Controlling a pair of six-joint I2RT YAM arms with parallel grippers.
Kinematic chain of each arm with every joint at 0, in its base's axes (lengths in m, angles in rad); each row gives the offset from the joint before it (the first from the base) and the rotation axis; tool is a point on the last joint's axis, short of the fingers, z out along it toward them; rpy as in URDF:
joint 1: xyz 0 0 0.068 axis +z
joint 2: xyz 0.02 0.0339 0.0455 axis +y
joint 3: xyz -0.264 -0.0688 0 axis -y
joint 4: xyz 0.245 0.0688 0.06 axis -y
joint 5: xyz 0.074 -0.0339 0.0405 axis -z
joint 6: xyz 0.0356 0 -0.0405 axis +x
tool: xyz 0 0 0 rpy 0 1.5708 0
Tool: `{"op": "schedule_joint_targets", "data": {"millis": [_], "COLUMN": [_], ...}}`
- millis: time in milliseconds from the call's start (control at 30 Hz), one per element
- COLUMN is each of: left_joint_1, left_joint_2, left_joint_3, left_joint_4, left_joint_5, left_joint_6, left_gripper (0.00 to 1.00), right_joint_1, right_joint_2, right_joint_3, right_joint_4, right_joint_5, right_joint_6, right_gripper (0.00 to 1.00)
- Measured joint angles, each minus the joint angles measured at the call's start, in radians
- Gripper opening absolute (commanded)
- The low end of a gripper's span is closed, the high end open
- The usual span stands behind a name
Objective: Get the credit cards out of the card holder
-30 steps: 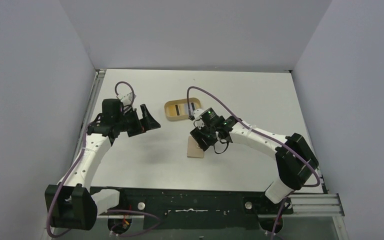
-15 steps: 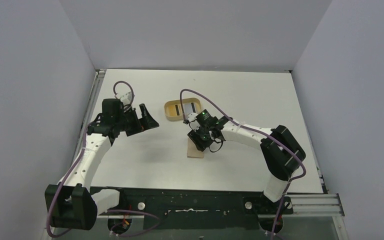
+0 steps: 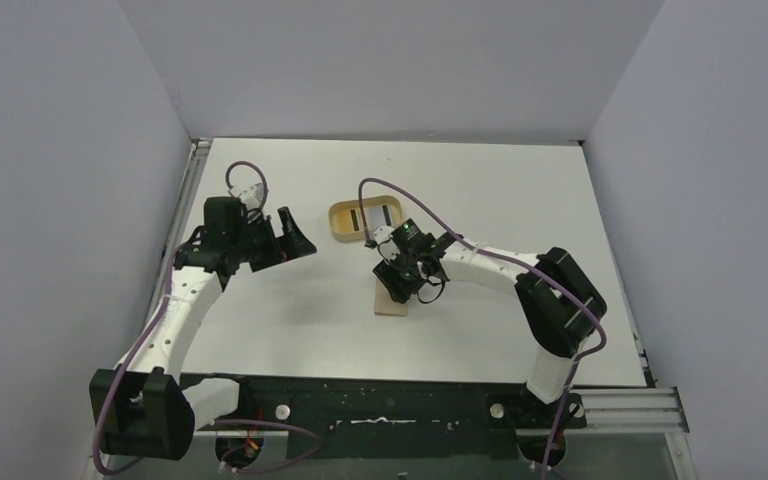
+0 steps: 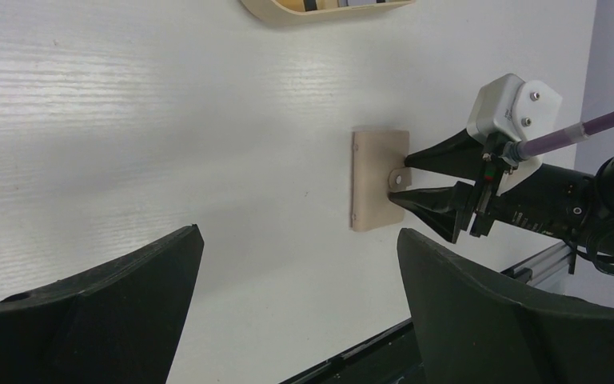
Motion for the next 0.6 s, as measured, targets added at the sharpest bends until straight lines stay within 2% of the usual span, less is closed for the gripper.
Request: {"op": "schedule_joint_targets", "data": {"millis": [67, 133, 333, 600], "left_joint_1": [0.000, 0.000, 0.000, 0.000], "left_joint_2": [0.000, 0.000, 0.000, 0.013], "left_joint_3": [0.003, 0.004, 0.004, 0.004], "left_joint_4": [-0.002, -0.003, -0.010, -0.011], "left_joint_5": [-0.003, -0.006, -0.006, -0.022], "left_joint_6": [0.003, 0.006, 0.012, 0.018], "left_gripper": [0.91, 0.91, 0.91, 0.91], "right_joint_1": [-0.005, -0.007, -0.010, -0.013], "right_joint_2": [0.001, 0.003, 0.003, 0.003], "right_joint_3": [0.000, 0.000, 0.000, 0.000], "right_joint_4": [0.000, 0.000, 0.005, 0.014], "right_joint_5": [-0.010, -0.016, -0.029, -0.040], "right_joint_6": [-0.002, -0.002, -0.003, 0.010], "right_gripper": [0.44, 0.38, 0.01, 0.00]}}
